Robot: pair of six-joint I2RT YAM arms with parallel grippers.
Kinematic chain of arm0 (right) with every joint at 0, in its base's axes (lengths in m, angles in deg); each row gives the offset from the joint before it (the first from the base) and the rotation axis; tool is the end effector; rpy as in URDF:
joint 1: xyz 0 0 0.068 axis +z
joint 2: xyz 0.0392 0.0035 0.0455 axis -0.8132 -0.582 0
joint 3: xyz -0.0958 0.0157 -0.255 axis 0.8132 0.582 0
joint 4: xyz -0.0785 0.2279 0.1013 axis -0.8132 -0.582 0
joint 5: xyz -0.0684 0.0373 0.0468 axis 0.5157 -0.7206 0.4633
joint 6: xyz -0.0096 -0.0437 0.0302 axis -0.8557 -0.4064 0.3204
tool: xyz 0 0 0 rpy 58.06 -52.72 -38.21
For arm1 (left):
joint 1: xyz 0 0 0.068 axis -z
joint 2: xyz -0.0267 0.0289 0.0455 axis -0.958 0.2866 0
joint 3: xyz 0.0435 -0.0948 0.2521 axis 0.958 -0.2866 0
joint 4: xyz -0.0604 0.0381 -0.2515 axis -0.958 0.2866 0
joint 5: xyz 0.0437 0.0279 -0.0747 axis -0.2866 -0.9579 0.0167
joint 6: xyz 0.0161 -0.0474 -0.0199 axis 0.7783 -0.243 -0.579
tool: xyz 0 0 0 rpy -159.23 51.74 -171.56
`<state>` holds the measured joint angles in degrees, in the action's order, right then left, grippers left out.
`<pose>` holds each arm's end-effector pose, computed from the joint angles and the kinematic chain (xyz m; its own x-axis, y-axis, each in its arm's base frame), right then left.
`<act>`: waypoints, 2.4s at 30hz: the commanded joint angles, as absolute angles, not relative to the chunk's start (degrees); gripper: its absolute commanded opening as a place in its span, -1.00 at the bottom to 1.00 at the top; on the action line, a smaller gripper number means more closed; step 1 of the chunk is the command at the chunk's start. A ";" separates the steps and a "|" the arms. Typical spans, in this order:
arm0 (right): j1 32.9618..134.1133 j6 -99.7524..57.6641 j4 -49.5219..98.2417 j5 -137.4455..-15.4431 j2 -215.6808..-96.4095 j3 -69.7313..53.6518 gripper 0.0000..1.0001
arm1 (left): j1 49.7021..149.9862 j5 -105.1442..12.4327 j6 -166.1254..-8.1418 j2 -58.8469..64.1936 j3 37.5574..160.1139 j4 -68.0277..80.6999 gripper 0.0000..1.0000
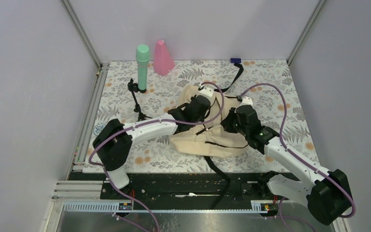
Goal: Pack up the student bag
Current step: Unzip the student bag at the center of the board, then pick up the stationery from the center of the board.
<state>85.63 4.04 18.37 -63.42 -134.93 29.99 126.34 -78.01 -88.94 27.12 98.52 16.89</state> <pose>0.2010 0.1179 0.2514 -0.5870 0.2593 -0.7669 -0.1598 0.8916 0.4238 0.2493 -0.3074 0.2482 -0.4731 0.2746 -0.8371 0.4432 0.8954 0.0432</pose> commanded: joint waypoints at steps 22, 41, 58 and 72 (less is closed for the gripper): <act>85.00 2.01 17.81 -56.24 -133.68 29.09 -1.00 | 122.78 -73.26 -91.71 5.37 83.50 9.48 0.92; 84.91 -0.22 21.54 -55.62 -135.51 31.37 -1.00 | 111.60 -70.81 -112.44 -17.73 71.54 47.06 0.97; 83.78 -1.07 23.03 -57.86 -133.59 33.23 -1.00 | 71.33 -70.83 -112.60 -30.23 62.66 41.53 0.97; 83.68 1.96 28.29 -63.60 -133.18 35.10 -1.00 | 66.04 -72.37 -110.46 -14.56 66.94 32.17 0.43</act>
<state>84.41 1.40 24.79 -62.96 -133.73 34.62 66.41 -71.09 -111.15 -16.59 63.40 37.91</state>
